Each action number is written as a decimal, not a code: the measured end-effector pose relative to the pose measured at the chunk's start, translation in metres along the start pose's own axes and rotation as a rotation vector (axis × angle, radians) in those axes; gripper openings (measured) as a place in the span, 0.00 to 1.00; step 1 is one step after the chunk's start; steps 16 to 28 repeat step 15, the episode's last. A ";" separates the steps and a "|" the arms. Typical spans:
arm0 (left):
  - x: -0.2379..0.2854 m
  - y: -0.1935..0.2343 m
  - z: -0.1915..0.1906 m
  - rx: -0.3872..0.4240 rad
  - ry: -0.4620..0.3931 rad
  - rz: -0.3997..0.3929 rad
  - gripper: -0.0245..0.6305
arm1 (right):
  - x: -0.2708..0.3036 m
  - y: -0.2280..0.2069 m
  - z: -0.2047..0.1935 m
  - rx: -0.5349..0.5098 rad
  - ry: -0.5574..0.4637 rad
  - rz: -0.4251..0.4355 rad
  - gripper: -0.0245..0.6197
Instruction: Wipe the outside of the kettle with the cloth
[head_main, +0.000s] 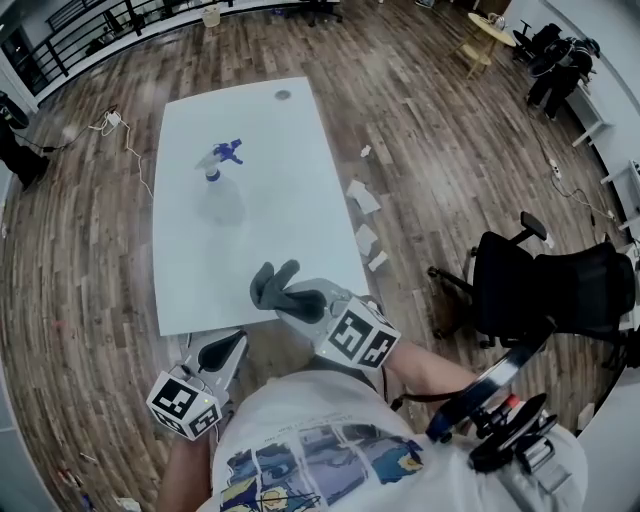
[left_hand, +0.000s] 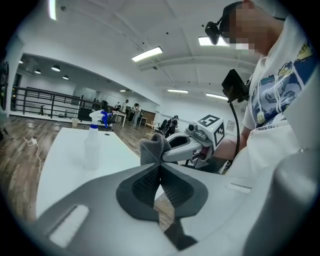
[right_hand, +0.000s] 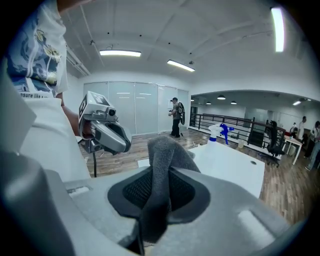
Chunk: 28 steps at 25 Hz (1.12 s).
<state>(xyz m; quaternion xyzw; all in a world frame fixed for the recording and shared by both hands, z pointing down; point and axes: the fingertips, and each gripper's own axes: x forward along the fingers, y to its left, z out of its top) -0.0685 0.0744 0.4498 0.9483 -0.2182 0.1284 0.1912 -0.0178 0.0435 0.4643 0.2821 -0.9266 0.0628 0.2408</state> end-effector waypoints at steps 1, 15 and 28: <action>-0.010 0.001 -0.005 -0.001 -0.010 0.004 0.04 | 0.003 0.009 0.004 -0.005 0.000 -0.002 0.15; -0.142 -0.051 -0.087 -0.034 0.002 -0.062 0.04 | 0.005 0.168 0.002 0.086 0.030 -0.048 0.15; -0.142 -0.051 -0.087 -0.034 0.002 -0.062 0.04 | 0.005 0.168 0.002 0.086 0.030 -0.048 0.15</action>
